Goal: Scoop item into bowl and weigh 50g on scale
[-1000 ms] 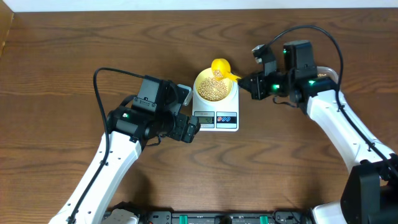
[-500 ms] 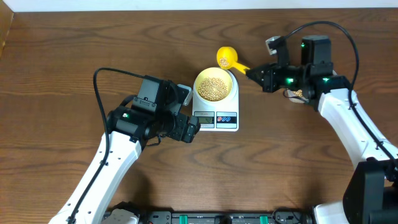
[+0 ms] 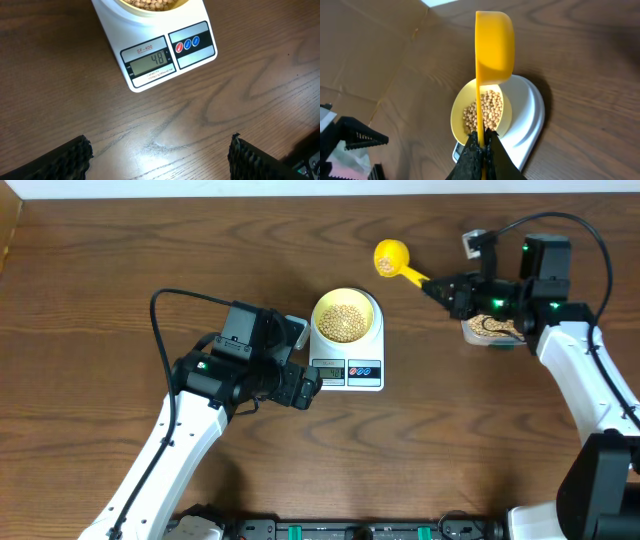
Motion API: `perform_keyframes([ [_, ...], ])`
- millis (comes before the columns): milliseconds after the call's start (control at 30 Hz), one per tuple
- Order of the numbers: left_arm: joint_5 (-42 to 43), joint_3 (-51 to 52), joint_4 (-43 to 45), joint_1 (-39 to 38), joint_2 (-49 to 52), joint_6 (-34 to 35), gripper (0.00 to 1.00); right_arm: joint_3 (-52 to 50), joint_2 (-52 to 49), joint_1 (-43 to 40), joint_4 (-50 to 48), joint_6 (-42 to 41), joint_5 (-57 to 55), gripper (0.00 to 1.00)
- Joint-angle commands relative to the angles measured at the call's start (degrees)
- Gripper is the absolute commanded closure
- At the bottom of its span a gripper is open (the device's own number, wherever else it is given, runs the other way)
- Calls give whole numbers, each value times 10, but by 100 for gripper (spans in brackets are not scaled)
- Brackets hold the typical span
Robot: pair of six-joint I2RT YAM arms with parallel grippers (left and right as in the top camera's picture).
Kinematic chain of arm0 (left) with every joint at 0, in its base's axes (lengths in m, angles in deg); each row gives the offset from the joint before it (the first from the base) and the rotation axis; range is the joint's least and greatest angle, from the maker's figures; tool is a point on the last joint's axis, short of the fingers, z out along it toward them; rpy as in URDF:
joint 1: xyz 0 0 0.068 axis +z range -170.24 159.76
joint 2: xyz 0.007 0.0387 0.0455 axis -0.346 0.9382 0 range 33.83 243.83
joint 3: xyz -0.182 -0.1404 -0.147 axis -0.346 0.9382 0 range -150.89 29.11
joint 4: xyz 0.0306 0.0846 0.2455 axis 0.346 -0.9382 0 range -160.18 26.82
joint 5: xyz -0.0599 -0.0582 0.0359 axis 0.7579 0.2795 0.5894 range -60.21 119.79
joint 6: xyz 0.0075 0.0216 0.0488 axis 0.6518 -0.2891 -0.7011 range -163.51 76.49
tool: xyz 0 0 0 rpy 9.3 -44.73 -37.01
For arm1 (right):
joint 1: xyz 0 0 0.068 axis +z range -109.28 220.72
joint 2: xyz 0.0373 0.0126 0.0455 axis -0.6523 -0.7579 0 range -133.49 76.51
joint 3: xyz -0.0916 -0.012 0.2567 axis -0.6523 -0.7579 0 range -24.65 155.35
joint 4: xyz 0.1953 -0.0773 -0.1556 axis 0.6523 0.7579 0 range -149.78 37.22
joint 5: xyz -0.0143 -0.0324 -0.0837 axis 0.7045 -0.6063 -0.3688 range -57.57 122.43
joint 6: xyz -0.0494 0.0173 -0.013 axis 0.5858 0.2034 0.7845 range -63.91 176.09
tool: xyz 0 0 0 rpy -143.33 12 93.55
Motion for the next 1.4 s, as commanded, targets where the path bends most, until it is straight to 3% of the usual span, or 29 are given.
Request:
perform_keyframes([
  [0,7,5,-1,2,-8,2,11,10,-8,-18,-6,-24,23,99],
  [833,7,5,-1,2,-8,2,11,10,-8,-116,-9,-78,42,99],
  [1067,7,5,-1,2,-8,2,11,10,-8,-97,-4,-78,102,99],
  [1367,7,5,-1,2,-8,2,11,10,-8,-23,-3,-76,76,99],
])
